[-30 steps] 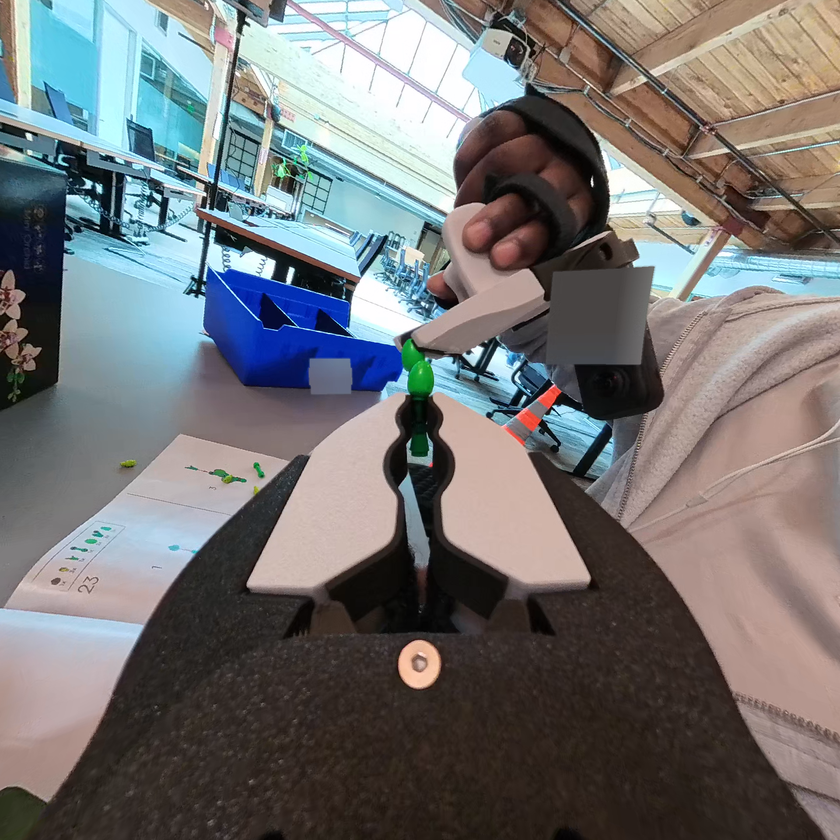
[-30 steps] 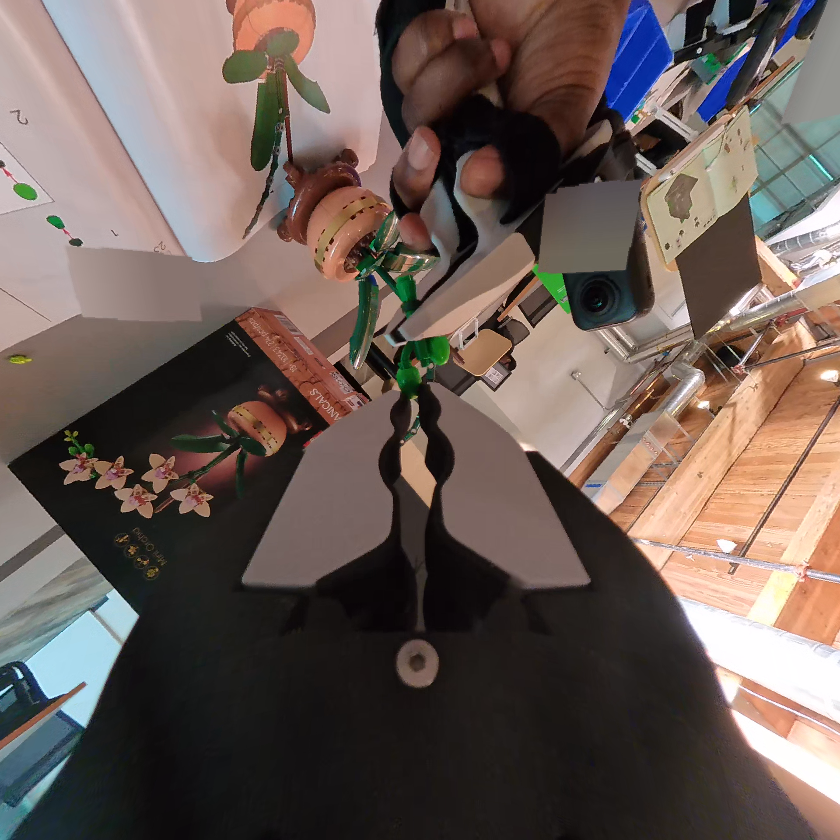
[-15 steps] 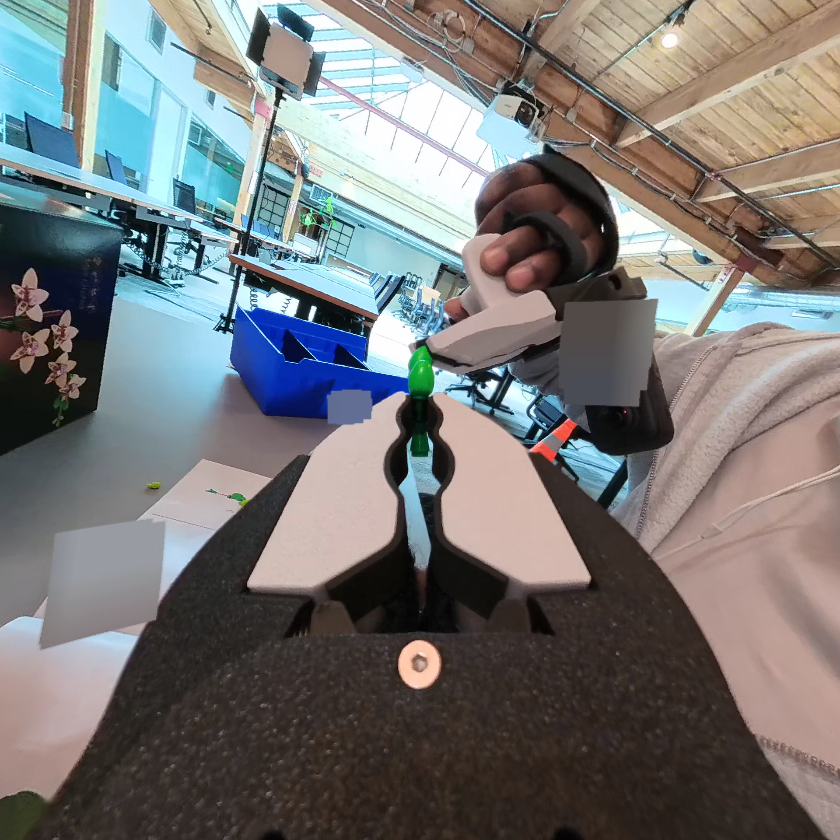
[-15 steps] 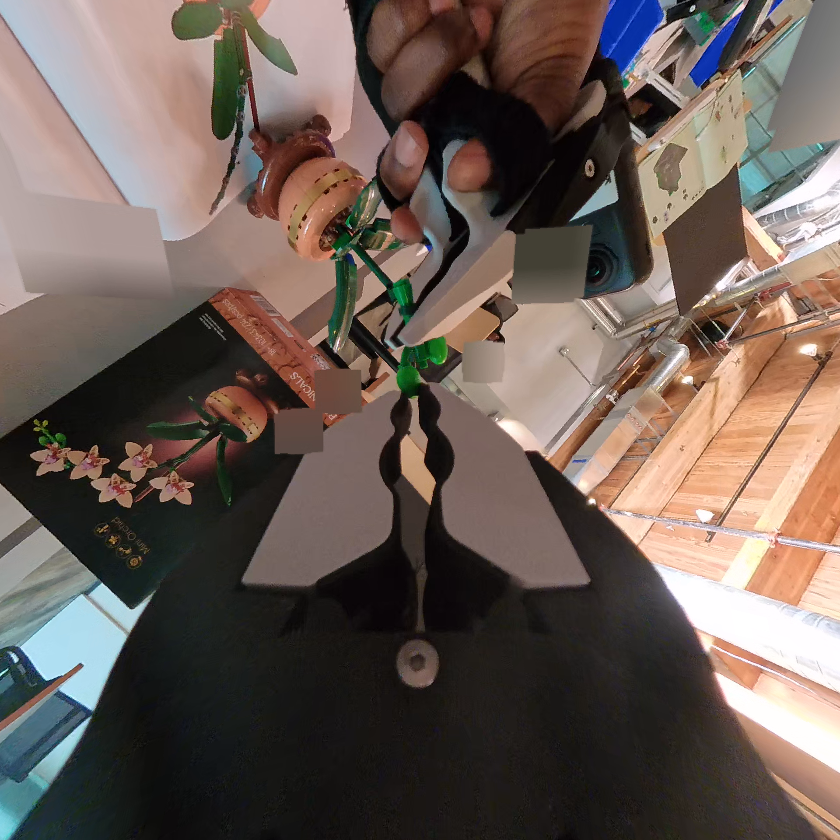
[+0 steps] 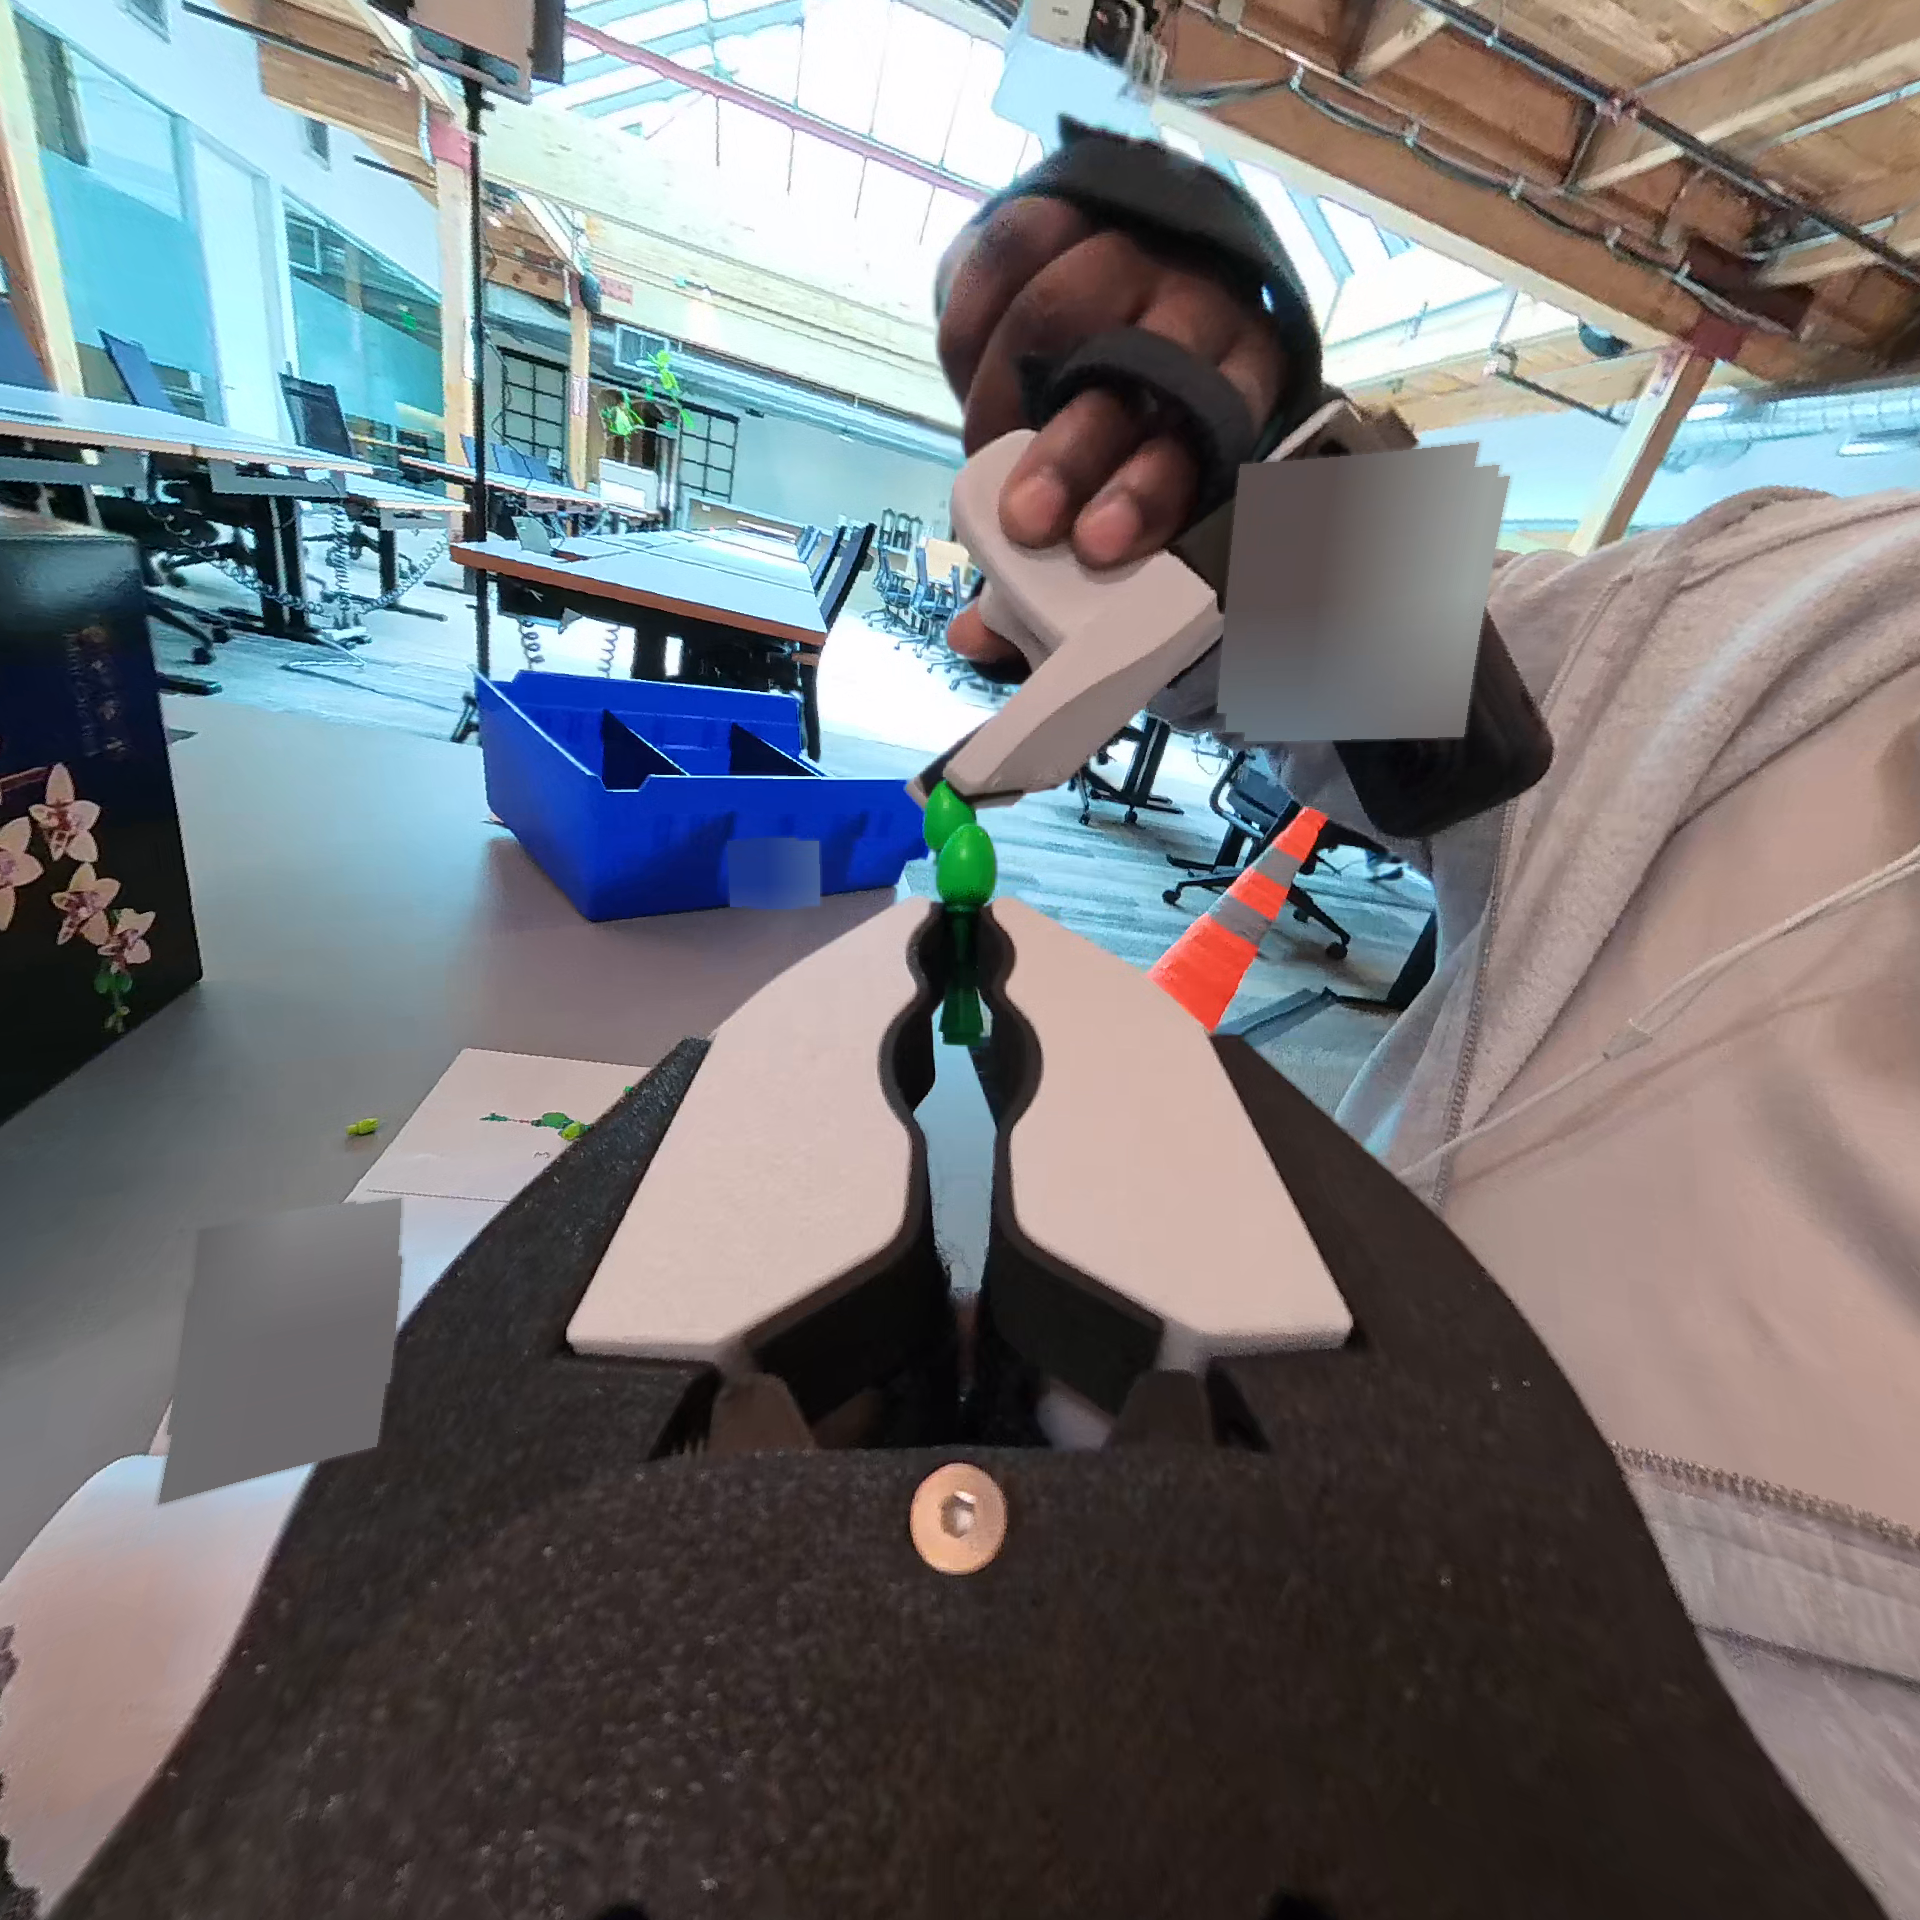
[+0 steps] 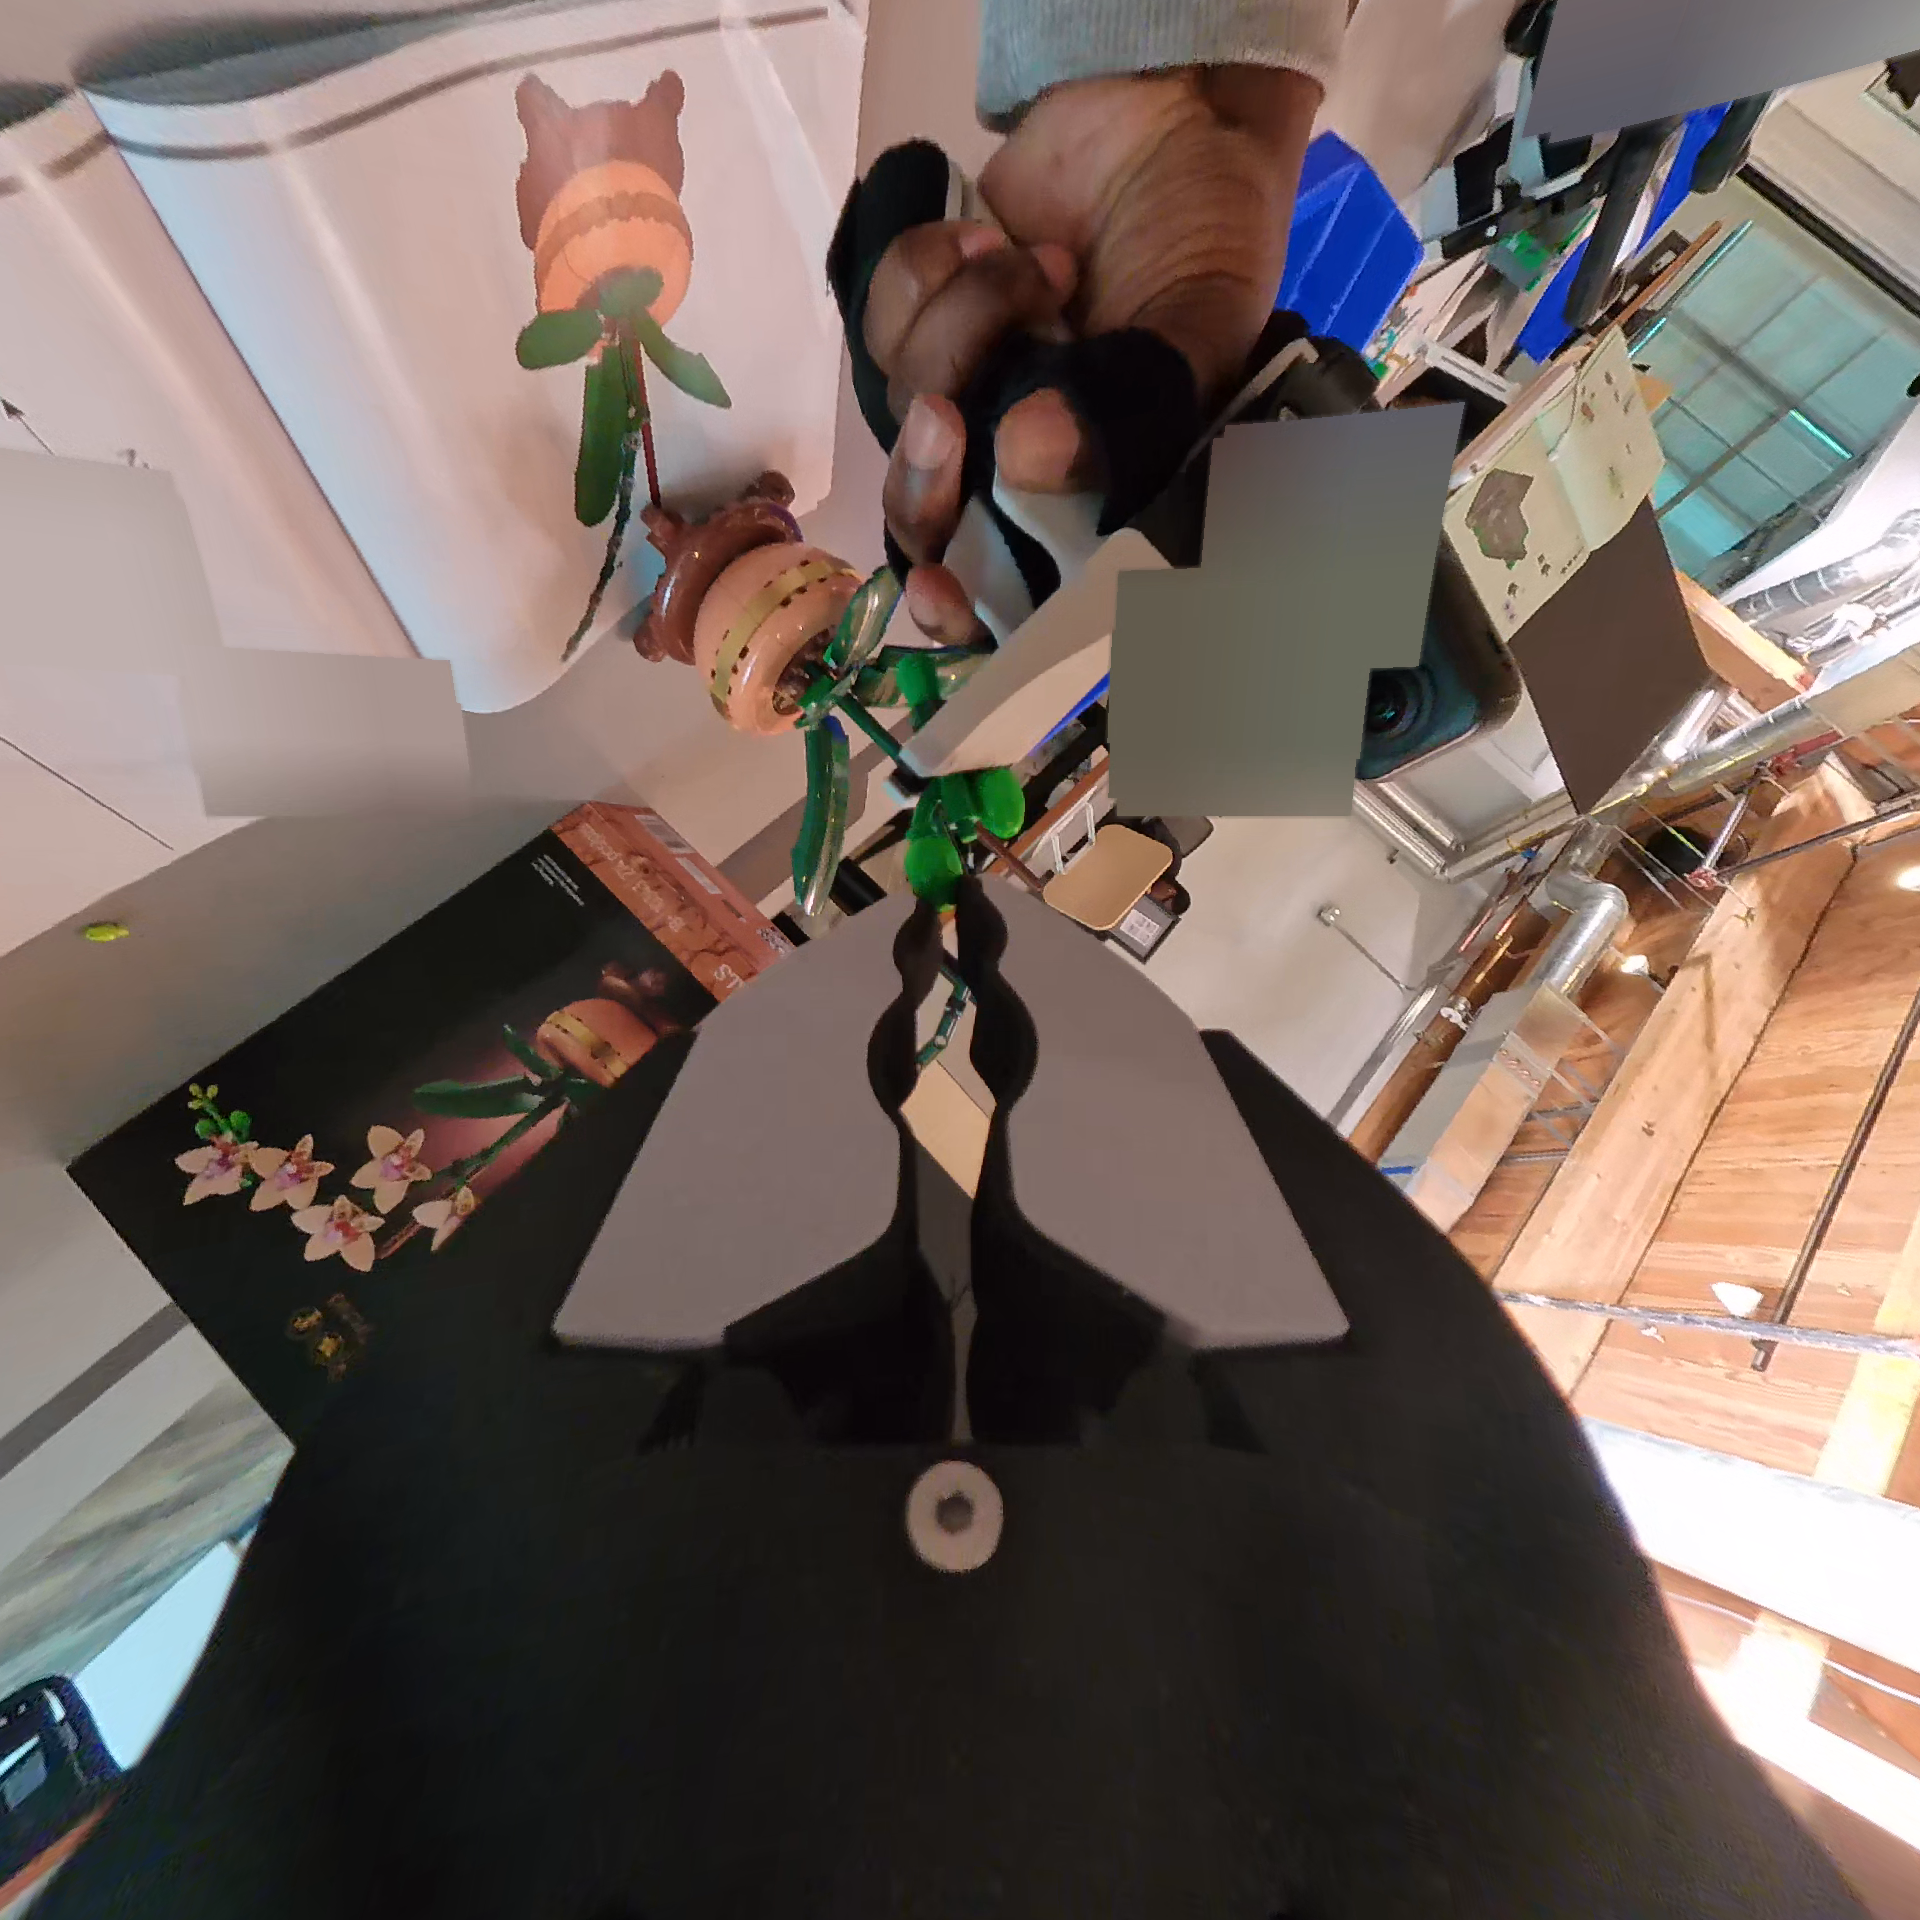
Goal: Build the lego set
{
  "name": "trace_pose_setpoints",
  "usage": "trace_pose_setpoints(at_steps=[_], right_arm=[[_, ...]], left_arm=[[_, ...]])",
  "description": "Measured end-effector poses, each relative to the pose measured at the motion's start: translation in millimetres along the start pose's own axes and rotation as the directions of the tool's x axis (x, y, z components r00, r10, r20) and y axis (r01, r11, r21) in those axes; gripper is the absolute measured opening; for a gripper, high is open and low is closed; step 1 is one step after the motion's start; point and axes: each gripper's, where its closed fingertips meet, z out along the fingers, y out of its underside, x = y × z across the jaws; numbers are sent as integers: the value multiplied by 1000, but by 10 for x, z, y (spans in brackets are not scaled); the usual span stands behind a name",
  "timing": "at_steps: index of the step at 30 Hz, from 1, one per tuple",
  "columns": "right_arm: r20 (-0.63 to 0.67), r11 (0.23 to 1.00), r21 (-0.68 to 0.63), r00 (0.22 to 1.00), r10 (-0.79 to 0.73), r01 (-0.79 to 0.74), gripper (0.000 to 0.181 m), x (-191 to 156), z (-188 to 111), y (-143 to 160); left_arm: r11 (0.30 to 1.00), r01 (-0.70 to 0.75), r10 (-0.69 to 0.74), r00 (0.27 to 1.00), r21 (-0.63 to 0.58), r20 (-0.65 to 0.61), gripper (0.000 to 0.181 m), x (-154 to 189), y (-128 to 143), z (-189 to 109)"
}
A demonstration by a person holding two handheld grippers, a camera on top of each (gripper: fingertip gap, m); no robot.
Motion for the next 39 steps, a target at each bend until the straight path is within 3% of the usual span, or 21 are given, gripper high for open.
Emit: trace_pose_setpoints(at_steps=[20, 29, 39], right_arm=[[-5, 998, -67, 1000, 11, -12, 4, -79, 76, 109], [-74, 977, -193, 994, 81, -94, 4, -7, 196, 286], [-117, 968, -220, 989, 94, -118, 4, 77, 256, 356]], left_arm=[[996, 70, -72, 997, 64, 37, 3, -117, -21, 18], [977, 108, -128, 987, 182, 102, 4, -263, -145, -59], [959, 93, -134, 981, 268, 138, 4, -314, -259, -142]])
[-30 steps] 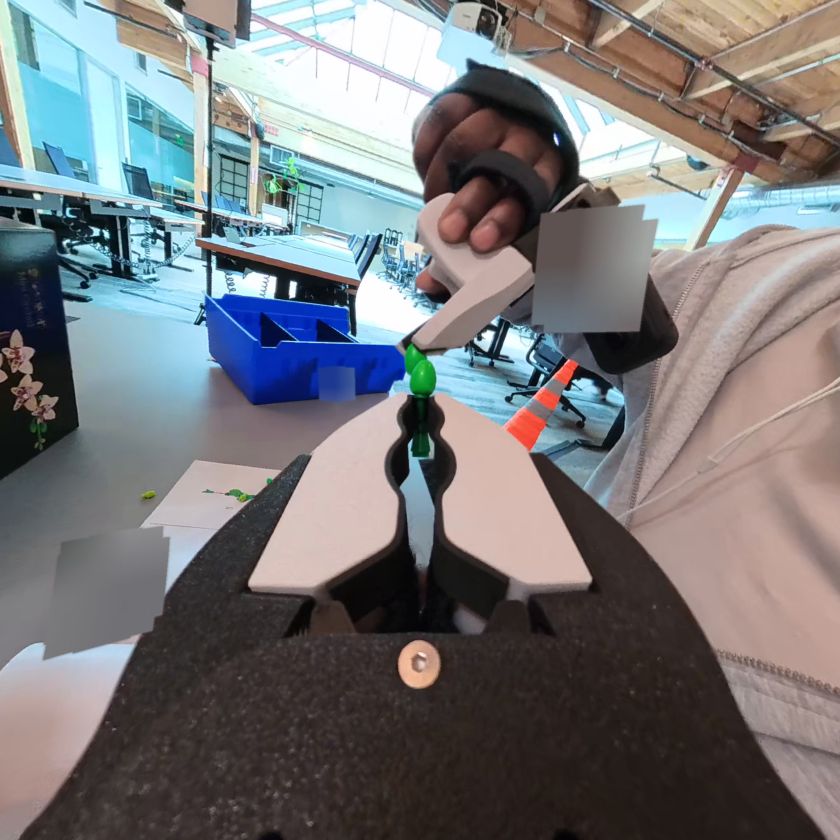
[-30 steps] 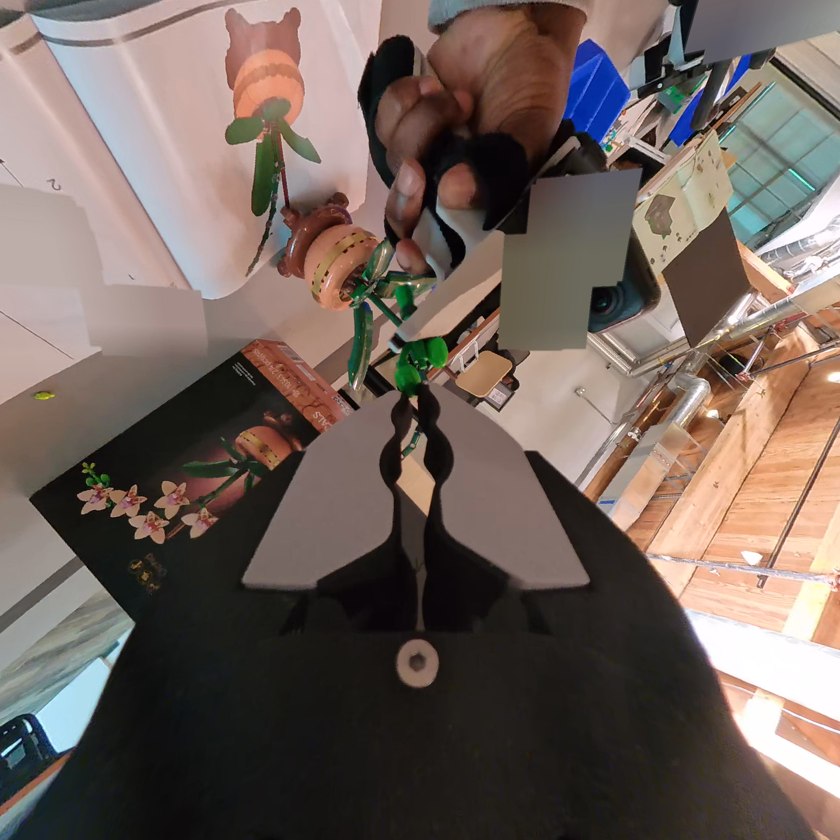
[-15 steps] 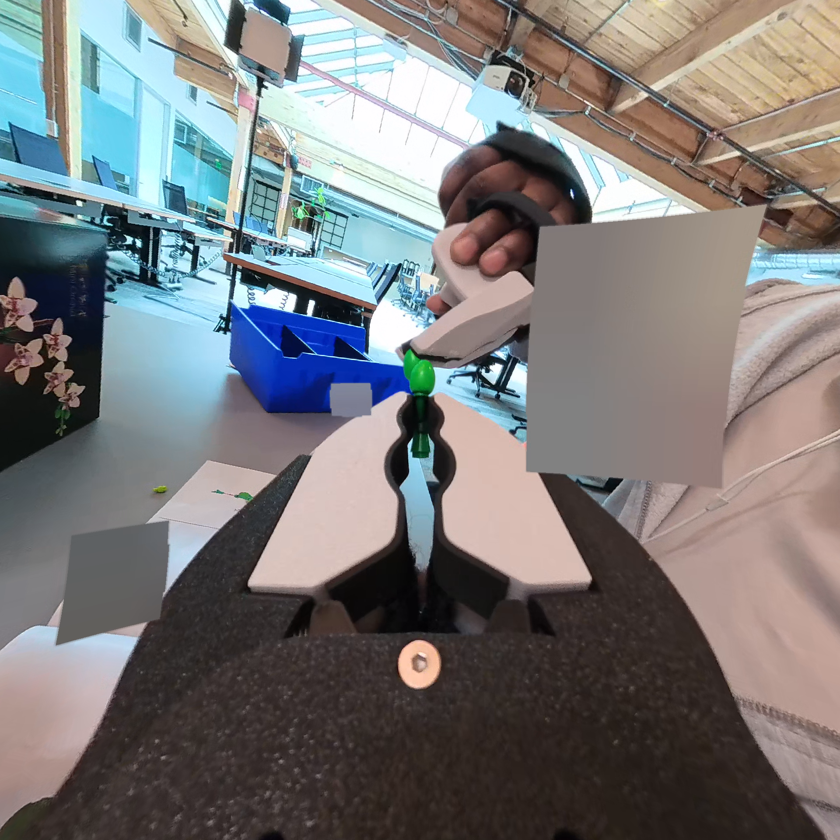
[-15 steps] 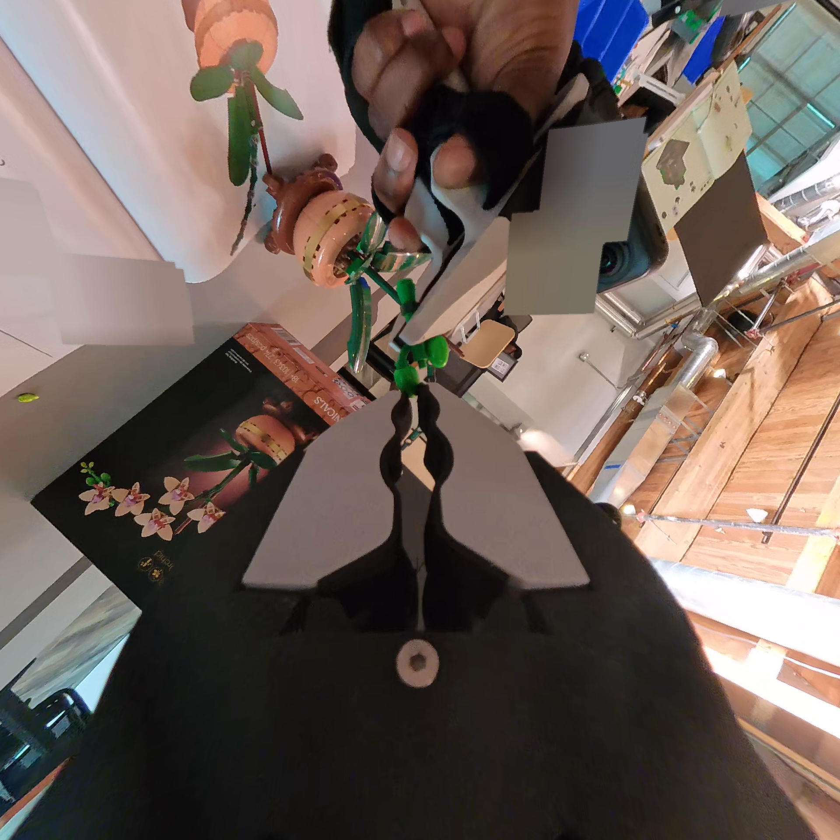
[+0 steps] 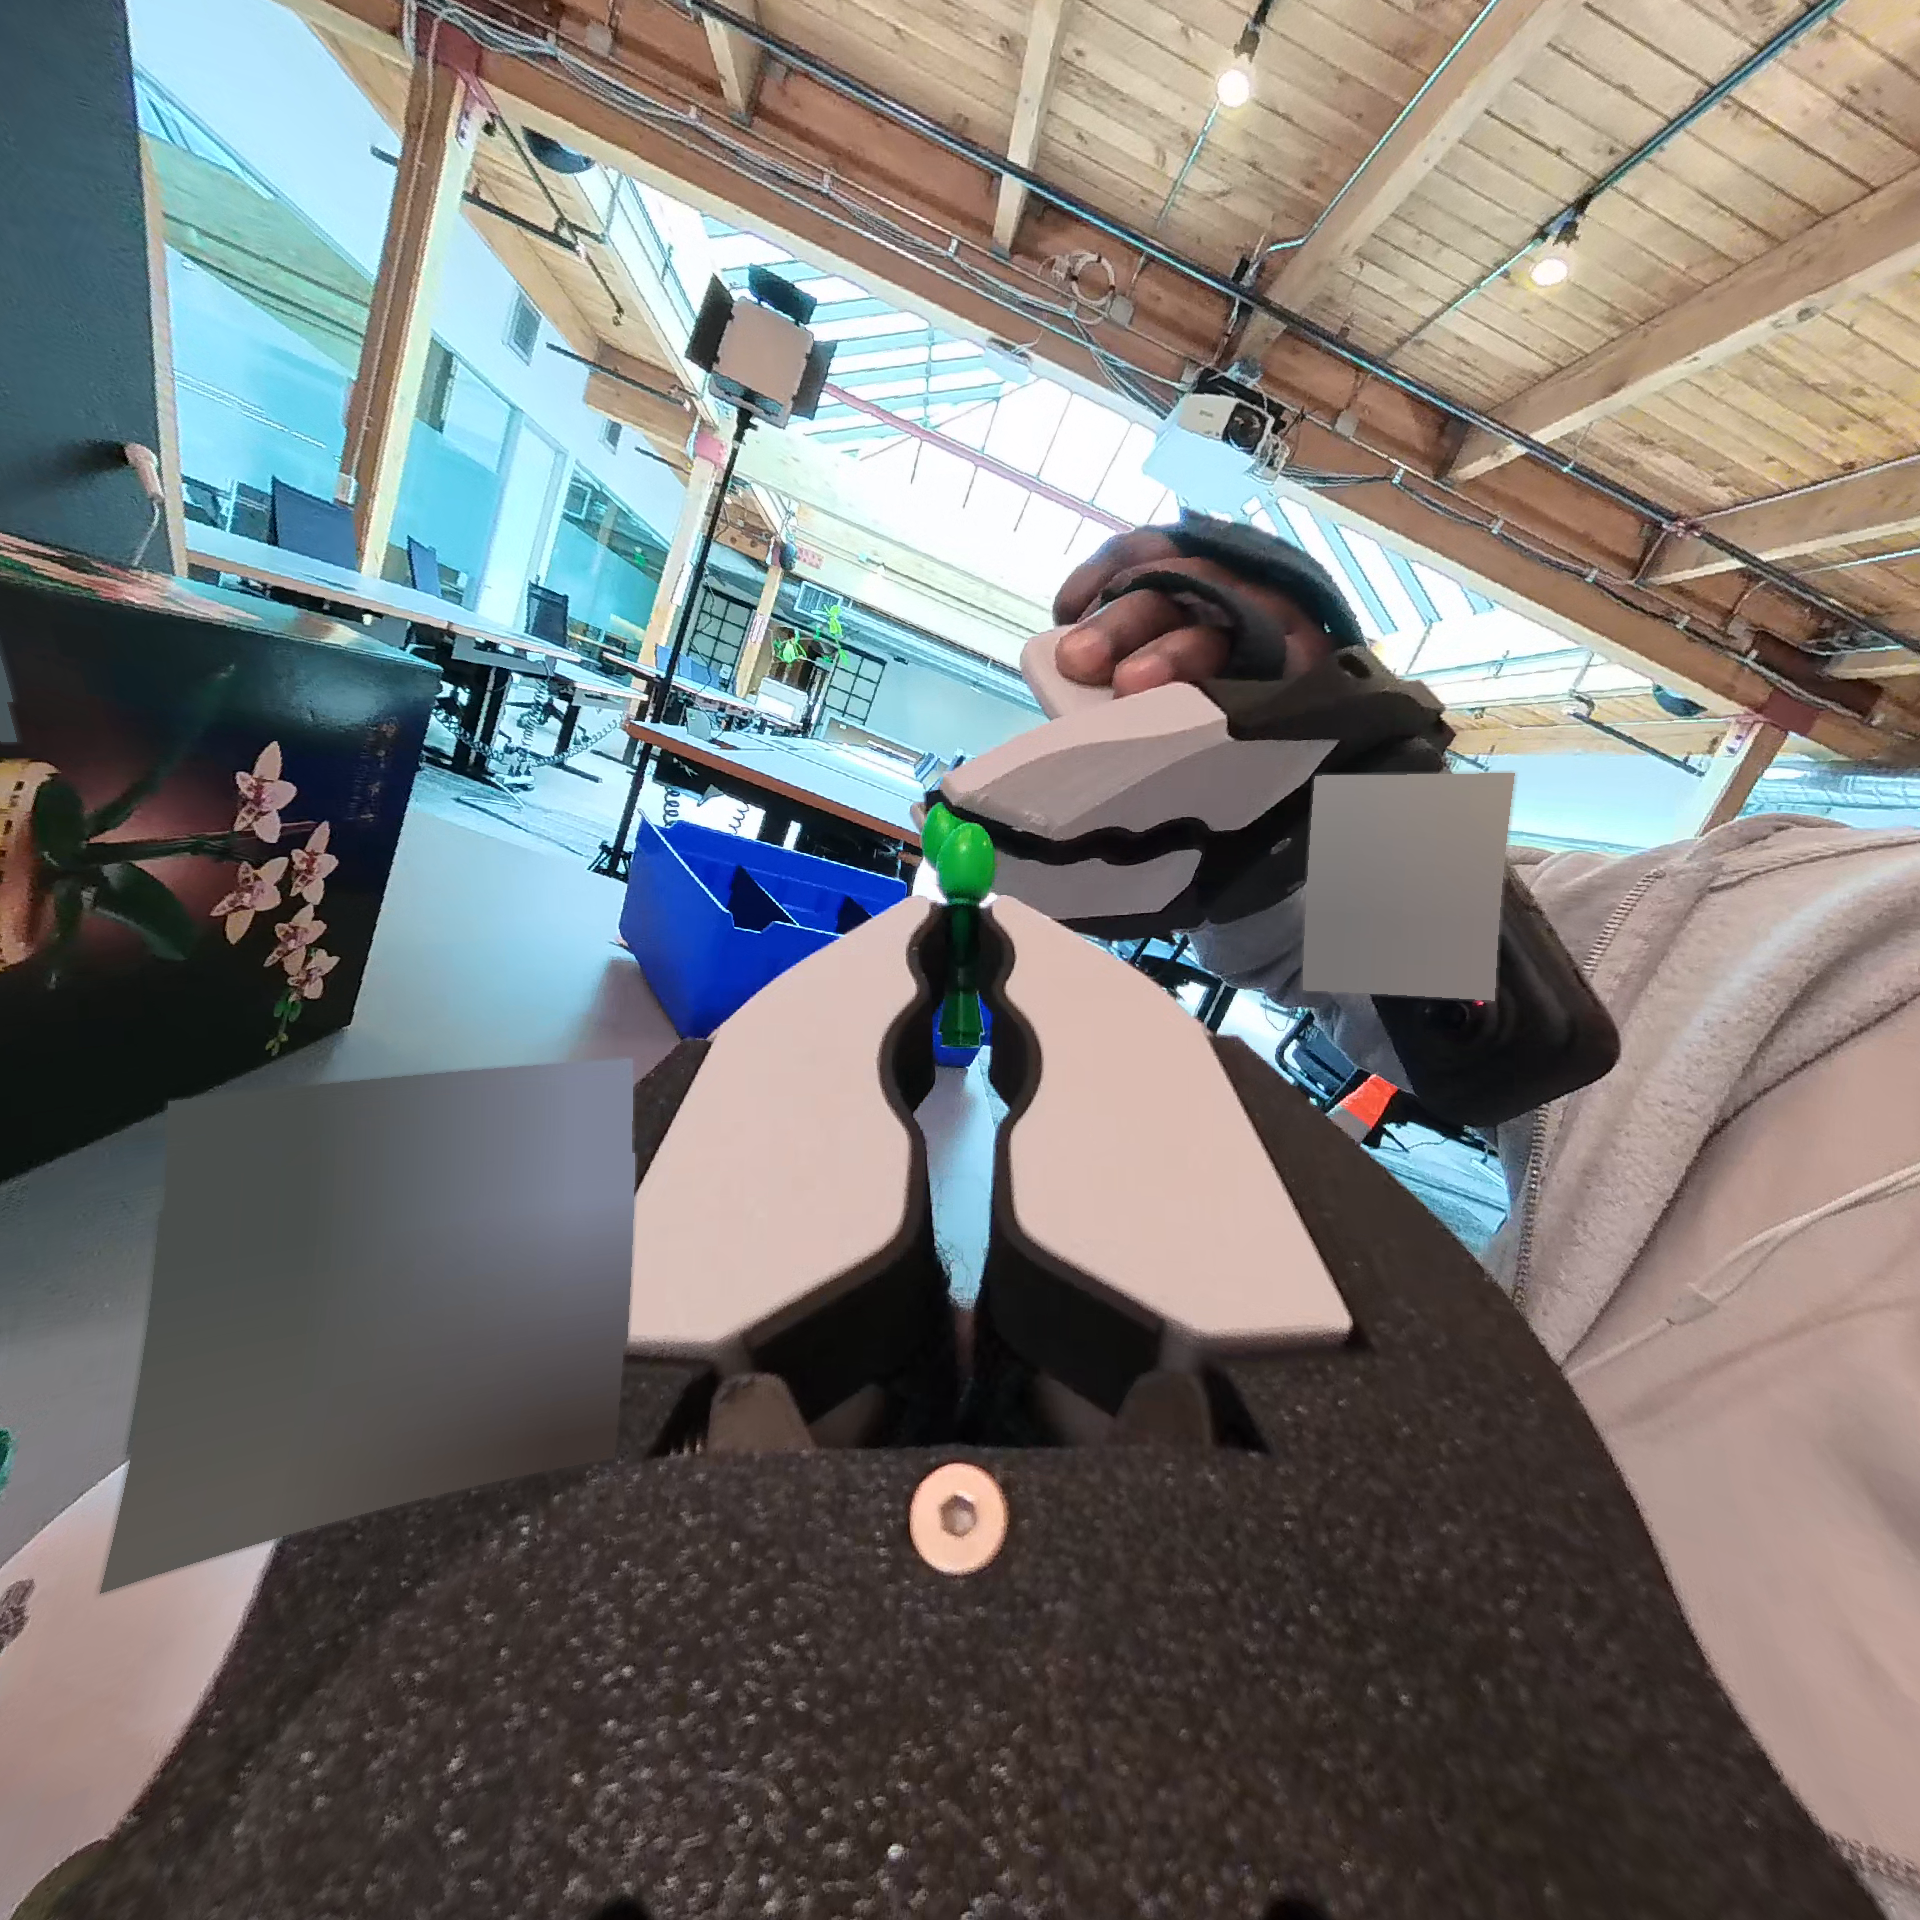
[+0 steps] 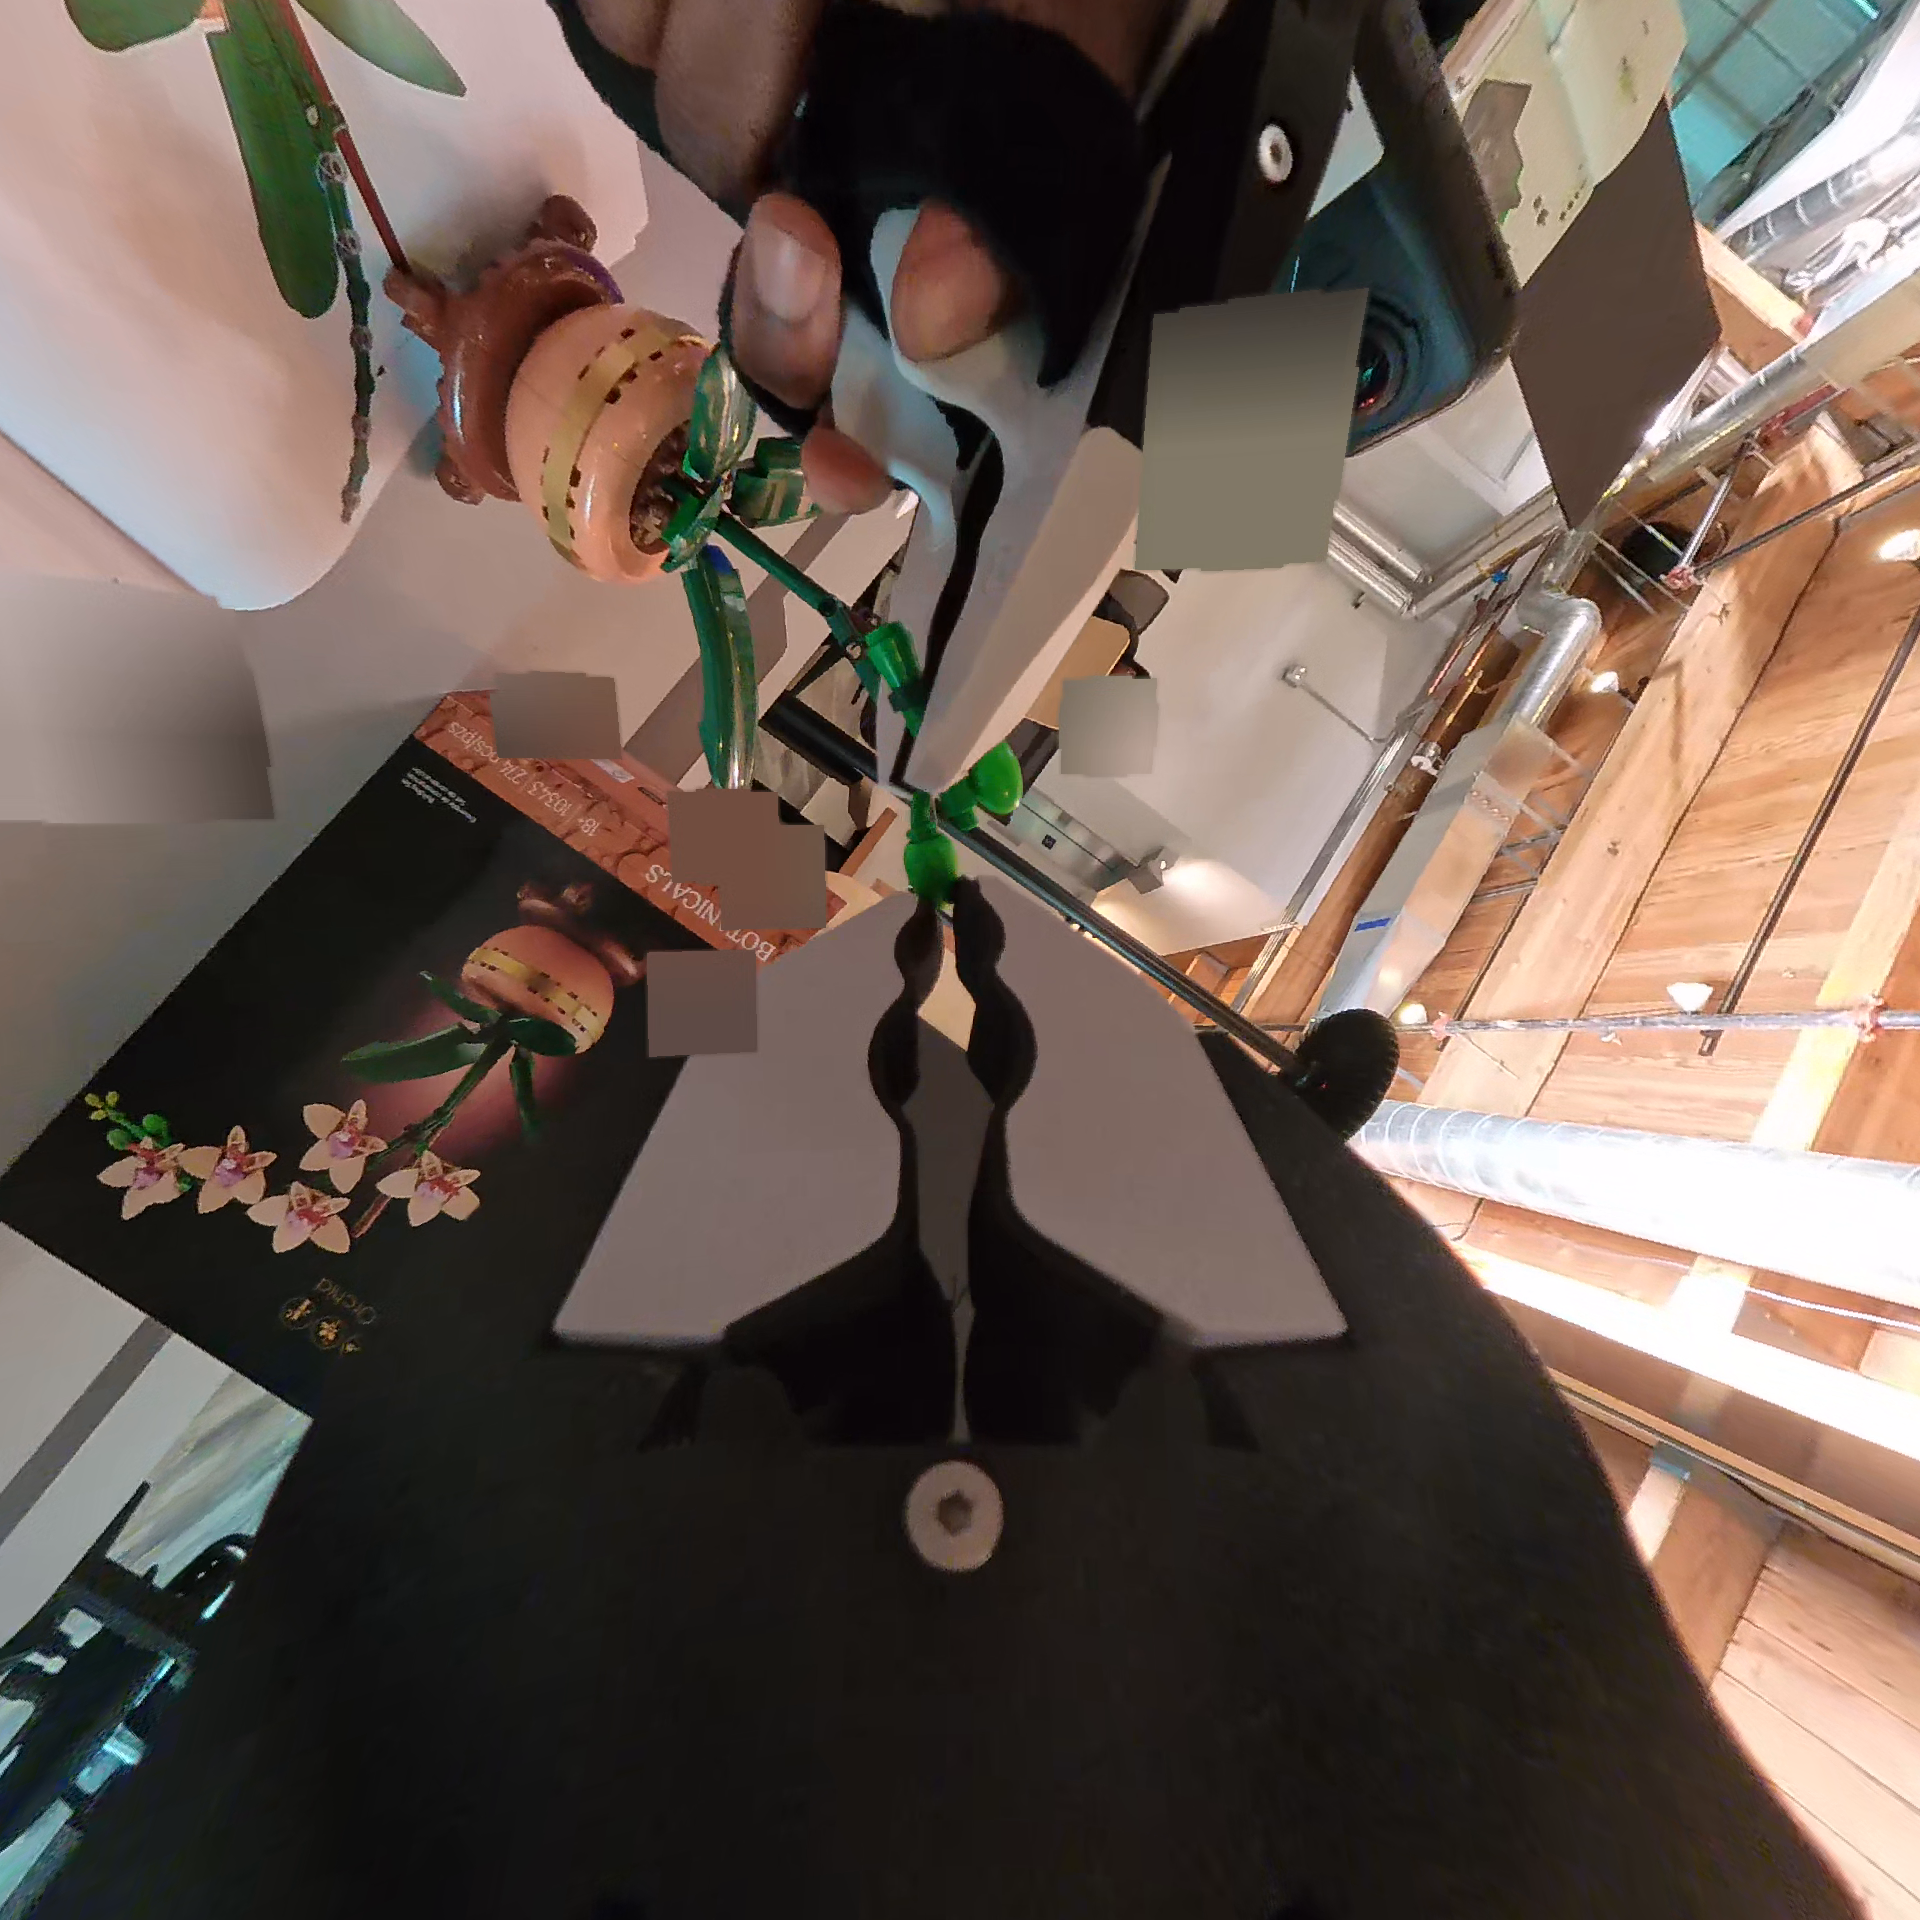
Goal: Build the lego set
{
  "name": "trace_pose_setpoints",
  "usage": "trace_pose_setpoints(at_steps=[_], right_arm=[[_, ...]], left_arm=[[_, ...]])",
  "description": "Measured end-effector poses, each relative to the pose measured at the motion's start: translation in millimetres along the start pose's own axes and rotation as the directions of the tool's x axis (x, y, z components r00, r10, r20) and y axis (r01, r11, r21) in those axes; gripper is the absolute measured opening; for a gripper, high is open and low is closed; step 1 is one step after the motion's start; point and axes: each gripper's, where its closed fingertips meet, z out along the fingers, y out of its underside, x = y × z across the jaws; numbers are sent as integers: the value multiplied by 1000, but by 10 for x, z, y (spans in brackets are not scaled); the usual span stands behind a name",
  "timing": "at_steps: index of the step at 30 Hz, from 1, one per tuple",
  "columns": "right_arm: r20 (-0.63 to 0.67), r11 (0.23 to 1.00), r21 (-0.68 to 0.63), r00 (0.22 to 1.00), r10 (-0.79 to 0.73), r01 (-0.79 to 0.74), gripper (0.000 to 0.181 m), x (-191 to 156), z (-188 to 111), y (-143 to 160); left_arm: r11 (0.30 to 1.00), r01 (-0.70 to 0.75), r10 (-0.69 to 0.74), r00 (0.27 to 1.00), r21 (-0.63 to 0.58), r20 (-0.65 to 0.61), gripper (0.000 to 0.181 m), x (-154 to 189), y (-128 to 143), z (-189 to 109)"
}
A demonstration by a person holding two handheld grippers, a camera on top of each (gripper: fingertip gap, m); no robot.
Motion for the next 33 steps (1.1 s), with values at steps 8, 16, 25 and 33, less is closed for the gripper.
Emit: trace_pose_setpoints(at_steps=[8, 16, 25, 33], right_arm=[[15, 998, -32, 999, -45, 46, 4, -37, 36, 5], [29, 997, -38, 997, -72, 73, 4, -67, 55, -7], [45, 993, -49, 993, -106, 108, 4, -110, 76, -19], [43, 990, -86, 993, -109, 112, 4, -119, 100, -2]], left_arm=[[1000, 6, -6, 999, -4, 41, 4, -50, 4, -8], [1000, 10, -9, 998, -13, 56, 4, -76, 11, -21], [999, 21, -19, 997, -25, 71, 4, -105, 33, -28], [999, 38, -37, 995, -6, 92, 3, -136, 22, -27]])
